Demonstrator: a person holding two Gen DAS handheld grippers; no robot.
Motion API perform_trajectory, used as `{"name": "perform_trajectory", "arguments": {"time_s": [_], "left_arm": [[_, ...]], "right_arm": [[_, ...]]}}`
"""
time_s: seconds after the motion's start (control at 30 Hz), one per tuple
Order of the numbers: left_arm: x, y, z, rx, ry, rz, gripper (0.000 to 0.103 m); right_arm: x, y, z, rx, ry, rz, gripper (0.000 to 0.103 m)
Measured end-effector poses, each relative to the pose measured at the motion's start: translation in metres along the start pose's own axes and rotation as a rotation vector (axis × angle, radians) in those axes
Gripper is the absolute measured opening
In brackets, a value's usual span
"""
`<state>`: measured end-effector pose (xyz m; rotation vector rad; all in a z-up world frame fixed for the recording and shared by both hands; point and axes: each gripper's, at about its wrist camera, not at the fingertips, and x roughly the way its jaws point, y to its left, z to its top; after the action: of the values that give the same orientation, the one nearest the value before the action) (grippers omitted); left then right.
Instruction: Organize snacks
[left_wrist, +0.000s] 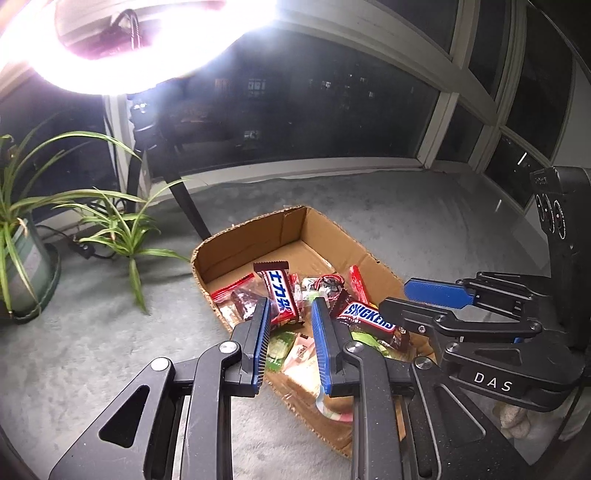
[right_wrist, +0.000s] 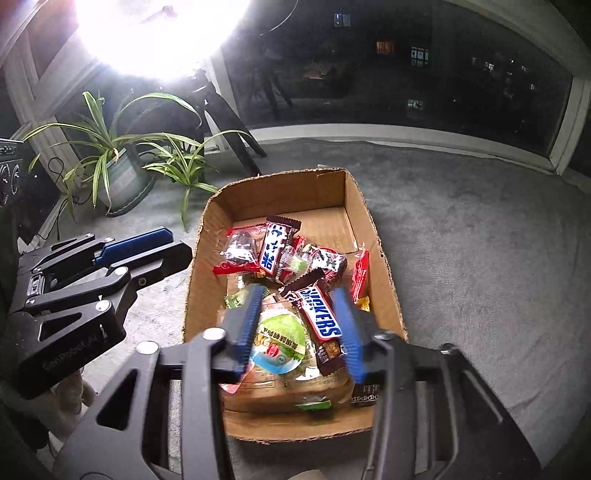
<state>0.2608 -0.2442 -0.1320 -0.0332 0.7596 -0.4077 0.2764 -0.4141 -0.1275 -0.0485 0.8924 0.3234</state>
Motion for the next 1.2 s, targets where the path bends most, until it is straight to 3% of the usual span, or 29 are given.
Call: {"name": "perform_trajectory", "arguments": {"time_s": [0.07, 0.17, 0.23, 0.27, 0.3, 0.4, 0.53, 0.67, 0.8, 1.2], "left_arm": [[-0.003, 0.002, 0.000, 0.000, -0.006, 0.003, 0.033], [-0.009, 0.004, -0.002, -0.001, -0.013, 0.006, 0.033], [-0.014, 0.005, -0.004, -0.004, -0.016, 0.005, 0.040], [-0.016, 0.006, -0.004, -0.005, -0.018, 0.007, 0.051], [-0.019, 0.006, -0.006, -0.004, -0.025, 0.014, 0.054], [-0.025, 0.007, -0.008, -0.005, -0.027, 0.033, 0.057], [-0.037, 0.010, -0.011, -0.025, -0.035, 0.052, 0.068], [-0.053, 0.007, -0.014, -0.029, -0.053, 0.055, 0.071], [-0.072, 0.001, -0.021, -0.015, -0.074, 0.070, 0.076], [-0.136, 0.006, -0.052, -0.066, -0.122, 0.117, 0.078]], "right_arm": [[-0.005, 0.002, -0.002, 0.000, -0.015, -0.011, 0.055], [-0.011, 0.005, -0.003, 0.010, -0.022, -0.019, 0.057], [-0.016, 0.006, -0.004, 0.022, -0.026, -0.041, 0.074], [-0.020, 0.008, -0.005, 0.027, -0.036, -0.051, 0.077], [-0.023, 0.009, -0.005, 0.029, -0.044, -0.061, 0.079], [-0.034, 0.014, -0.006, 0.030, -0.058, -0.097, 0.081], [-0.054, 0.022, -0.008, 0.036, -0.103, -0.139, 0.093], [-0.075, 0.032, -0.010, 0.038, -0.135, -0.166, 0.093], [-0.096, 0.043, -0.012, 0.032, -0.175, -0.199, 0.102], [-0.135, 0.083, -0.034, 0.019, -0.201, -0.175, 0.102]]}}
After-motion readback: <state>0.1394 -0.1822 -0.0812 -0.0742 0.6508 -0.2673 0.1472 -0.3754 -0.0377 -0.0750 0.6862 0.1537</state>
